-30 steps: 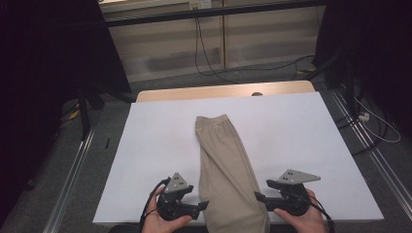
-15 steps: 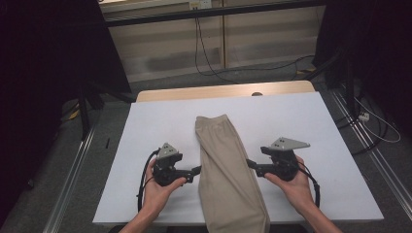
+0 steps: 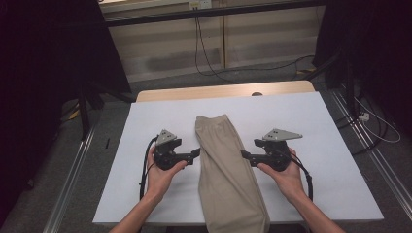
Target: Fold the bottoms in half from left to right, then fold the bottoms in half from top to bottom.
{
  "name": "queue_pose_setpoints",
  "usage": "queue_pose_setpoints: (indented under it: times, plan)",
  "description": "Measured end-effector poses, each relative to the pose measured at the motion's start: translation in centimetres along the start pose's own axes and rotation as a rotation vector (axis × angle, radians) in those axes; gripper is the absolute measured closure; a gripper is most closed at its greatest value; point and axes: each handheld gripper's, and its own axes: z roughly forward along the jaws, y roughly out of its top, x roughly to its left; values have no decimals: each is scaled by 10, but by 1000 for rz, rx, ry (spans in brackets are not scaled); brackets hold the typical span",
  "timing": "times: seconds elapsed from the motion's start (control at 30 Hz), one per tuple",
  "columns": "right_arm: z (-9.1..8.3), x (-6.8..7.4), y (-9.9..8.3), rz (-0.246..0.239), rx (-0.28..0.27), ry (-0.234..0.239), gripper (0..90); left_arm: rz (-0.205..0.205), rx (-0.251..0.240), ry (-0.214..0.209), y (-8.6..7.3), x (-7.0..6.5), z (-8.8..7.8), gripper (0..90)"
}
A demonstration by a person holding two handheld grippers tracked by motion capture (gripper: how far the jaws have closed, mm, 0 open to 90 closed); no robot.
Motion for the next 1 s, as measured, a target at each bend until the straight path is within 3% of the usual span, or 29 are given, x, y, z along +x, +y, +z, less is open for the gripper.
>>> queue_pose_setpoints:
  times: [0.07,0.1,0.23,0.43,0.57,0.7,0.87,1.0]
  plan:
    - [4,-3,3,-7,3,-9,321,15,-4,-3,4,3,6,139]
    - [6,-4,3,-8,4,-7,321,21,1,15,6,5,9,142]
    - [17,-10,8,-13,-1,-11,331,1,-22,50,10,11,18,156]
    - [34,-22,23,-16,3,-34,367,9,-3,66,25,23,32,156]
    - [52,-28,40,-33,10,-55,420,16,26,119,34,33,41,203]
    - [72,-32,53,-57,18,-57,492,11,30,115,38,40,47,268]
    - [94,-39,62,-64,26,-66,549,-37,39,106,38,46,56,319]
    - [111,-45,65,-60,57,-76,551,-26,65,116,38,50,64,365]
